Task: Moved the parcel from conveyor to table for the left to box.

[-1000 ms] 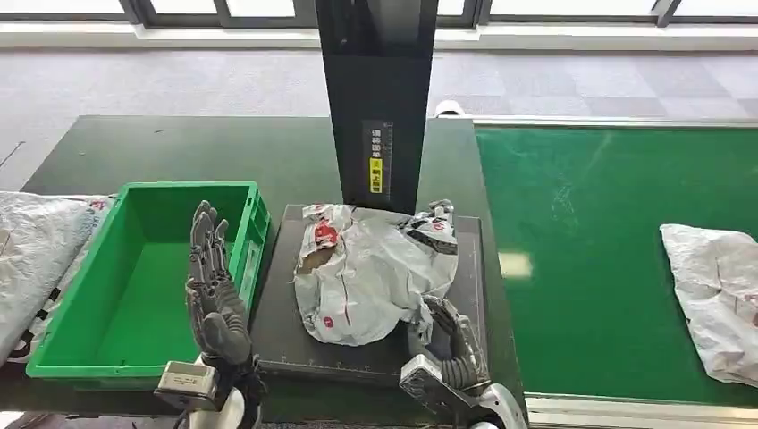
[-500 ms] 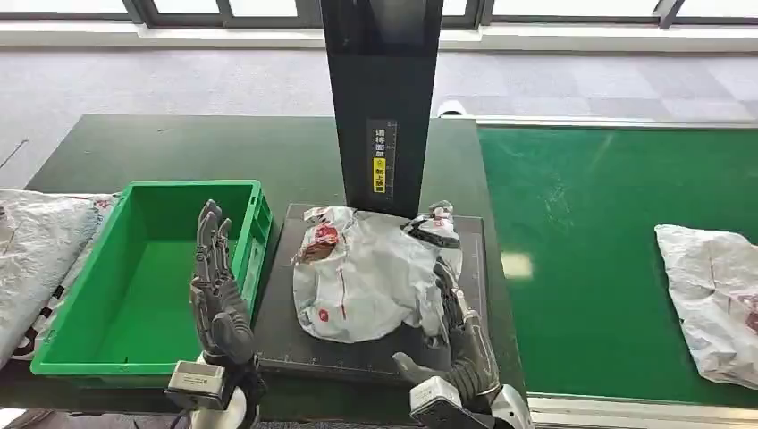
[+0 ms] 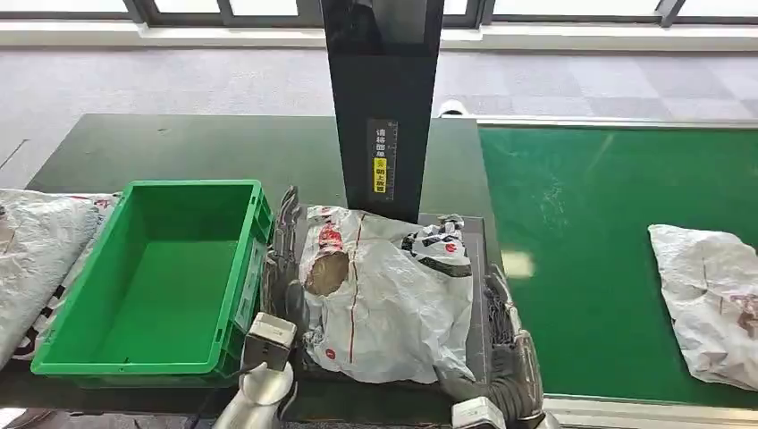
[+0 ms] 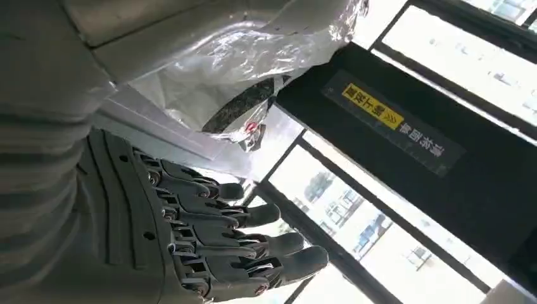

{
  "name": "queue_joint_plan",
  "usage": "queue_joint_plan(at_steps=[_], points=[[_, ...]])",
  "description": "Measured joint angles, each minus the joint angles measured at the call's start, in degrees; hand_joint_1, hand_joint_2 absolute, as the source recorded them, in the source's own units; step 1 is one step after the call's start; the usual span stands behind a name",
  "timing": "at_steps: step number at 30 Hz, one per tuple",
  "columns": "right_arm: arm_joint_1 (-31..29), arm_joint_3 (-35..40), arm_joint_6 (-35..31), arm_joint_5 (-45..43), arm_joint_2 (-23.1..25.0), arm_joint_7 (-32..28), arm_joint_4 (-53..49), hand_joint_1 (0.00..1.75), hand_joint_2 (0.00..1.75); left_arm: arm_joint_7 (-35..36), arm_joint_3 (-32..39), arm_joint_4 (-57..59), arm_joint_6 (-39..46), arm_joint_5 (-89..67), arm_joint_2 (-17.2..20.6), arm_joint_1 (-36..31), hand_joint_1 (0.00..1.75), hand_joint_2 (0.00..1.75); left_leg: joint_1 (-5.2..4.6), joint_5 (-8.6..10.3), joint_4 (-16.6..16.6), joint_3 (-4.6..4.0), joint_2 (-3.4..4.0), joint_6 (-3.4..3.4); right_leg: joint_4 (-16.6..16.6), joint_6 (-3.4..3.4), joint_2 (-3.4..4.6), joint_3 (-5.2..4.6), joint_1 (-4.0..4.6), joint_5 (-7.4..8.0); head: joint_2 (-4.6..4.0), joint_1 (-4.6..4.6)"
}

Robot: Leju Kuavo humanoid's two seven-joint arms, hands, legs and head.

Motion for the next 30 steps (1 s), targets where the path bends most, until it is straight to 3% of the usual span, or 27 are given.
queue_joint_plan(at_steps=[1, 12, 22, 30], points=[[0.61, -0.17, -0.37, 0.13, 0.16, -0.22, -0.48, 0.0, 1.75, 0.13, -0.39, 0.49, 0.0, 0.27, -0.11, -0.52, 0.0, 1.75, 0.0, 0.0, 0.0, -0.01, -0.01, 0.0, 0.0, 0.0, -0.01, 0.0, 0.0, 0.0, 0.0, 0.0], [2.13, 1.57, -5.23, 0.11, 0.42, -5.71, -5.03, 0.0, 1.75, 2.98, -5.29, 6.39, -2.77, -10.56, -0.64, -5.81, 0.0, 1.75, -0.08, 0.07, 0.0, -0.09, -0.05, 0.11, 0.01, 0.05, -0.06, -0.02, 0.0, 0.03, 0.0, 0.0], [1.5, 8.78, -11.41, 0.53, -2.01, -5.58, -6.28, 0.0, 1.75, 10.07, -7.72, 14.58, 0.78, -28.24, -1.44, -8.93, 0.0, 1.75, -0.1, 0.07, 0.0, -0.11, -0.1, 0.11, 0.01, 0.07, -0.07, -0.02, 0.0, 0.03, 0.0, 0.0], [-0.23, 13.38, -10.87, 0.75, -3.78, -5.12, -6.59, 0.0, 1.75, 16.81, -9.4, 23.22, 2.01, -38.12, -1.53, -11.18, 0.0, 1.75, -0.1, 0.08, 0.0, -0.11, -0.1, 0.12, 0.01, 0.08, -0.07, -0.02, 0.0, 0.05, 0.0, 0.0]])
